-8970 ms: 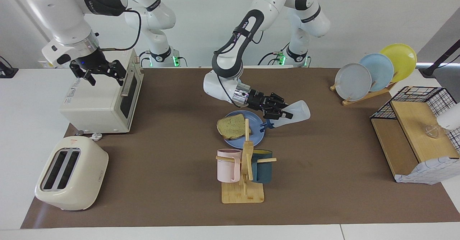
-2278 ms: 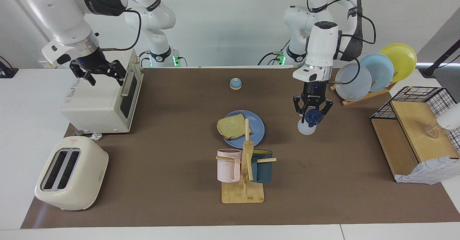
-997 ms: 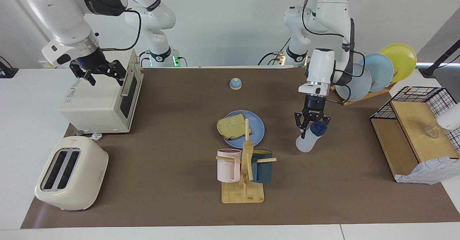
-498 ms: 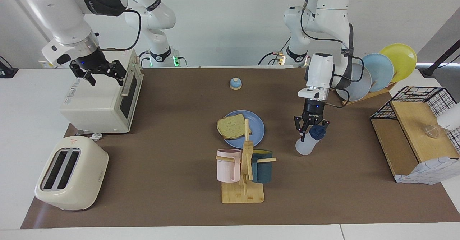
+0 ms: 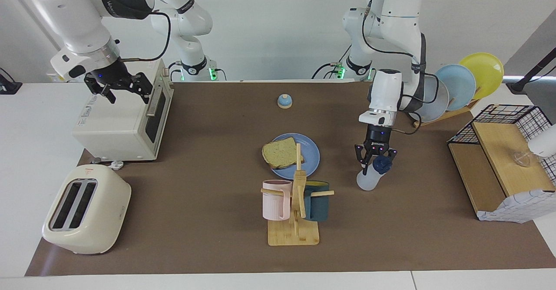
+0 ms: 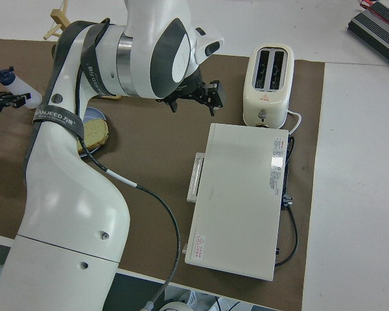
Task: Put bread on plate and add seasoning
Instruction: 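Lower the bottle upright beside the plate and open the left gripper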
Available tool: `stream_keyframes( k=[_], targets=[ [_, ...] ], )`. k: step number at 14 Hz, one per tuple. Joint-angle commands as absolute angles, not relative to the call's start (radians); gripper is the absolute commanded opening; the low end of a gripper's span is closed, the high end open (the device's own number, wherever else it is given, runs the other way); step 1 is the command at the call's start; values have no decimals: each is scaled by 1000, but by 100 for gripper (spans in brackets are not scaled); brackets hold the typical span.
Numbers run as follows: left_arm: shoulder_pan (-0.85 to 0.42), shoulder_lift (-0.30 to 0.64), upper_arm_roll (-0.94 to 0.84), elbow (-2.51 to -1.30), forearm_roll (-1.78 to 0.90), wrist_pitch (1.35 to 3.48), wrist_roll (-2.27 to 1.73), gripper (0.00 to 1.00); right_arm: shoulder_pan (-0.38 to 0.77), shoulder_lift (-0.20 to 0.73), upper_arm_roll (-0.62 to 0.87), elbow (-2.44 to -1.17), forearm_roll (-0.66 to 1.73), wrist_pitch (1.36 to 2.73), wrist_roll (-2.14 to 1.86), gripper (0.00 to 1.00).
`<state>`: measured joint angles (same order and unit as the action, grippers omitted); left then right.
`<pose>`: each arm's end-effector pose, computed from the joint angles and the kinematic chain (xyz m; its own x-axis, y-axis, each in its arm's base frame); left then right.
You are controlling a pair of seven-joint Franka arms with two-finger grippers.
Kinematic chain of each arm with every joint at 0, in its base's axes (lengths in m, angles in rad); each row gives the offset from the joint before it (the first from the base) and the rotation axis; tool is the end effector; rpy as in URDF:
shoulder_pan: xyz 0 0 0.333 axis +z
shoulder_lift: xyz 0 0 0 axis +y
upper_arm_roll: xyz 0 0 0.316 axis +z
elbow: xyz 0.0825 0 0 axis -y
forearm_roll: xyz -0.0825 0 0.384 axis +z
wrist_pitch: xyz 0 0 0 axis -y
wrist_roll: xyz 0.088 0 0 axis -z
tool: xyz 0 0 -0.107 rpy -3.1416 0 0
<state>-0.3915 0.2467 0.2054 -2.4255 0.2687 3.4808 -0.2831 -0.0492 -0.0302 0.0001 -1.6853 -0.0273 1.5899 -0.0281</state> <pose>0.5233 -0.1324 0.3031 0.6825 -0.1397 0.7174 -0.2332 -0.9719 0.0326 0.5426 -0.0295 0.5888 0.9976 -0.0204 -0.0659 -0.0187 -0.9995 0.0254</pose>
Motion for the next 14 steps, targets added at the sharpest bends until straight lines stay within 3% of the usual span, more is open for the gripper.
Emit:
stream_keyframes(
  k=[1,3,5,7,10,14],
  targets=[
    [-371,262,201,-2417,268,3504,-262,25,-57,-38,5,-1698,-34,1594,-52,100],
    [-371,261,201,-2421,268,3504,-261,53,-57,-38,5,-1698,-34,1594,-52,100],
    [-368,261,201,-2421,268,3504,-261,68,-57,-38,5,-1698,-34,1594,-52,100],
    [-368,261,201,-2421,268,3504,-261,72,-57,-38,5,-1698,-34,1594,-52,100],
    [-368,259,201,-2422,268,3504,-261,99,-57,-38,5,-1698,-34,1594,-54,100],
    [-370,253,201,-2444,268,3504,-261,100,-57,-38,5,-1698,-34,1594,-52,100]
  ],
)
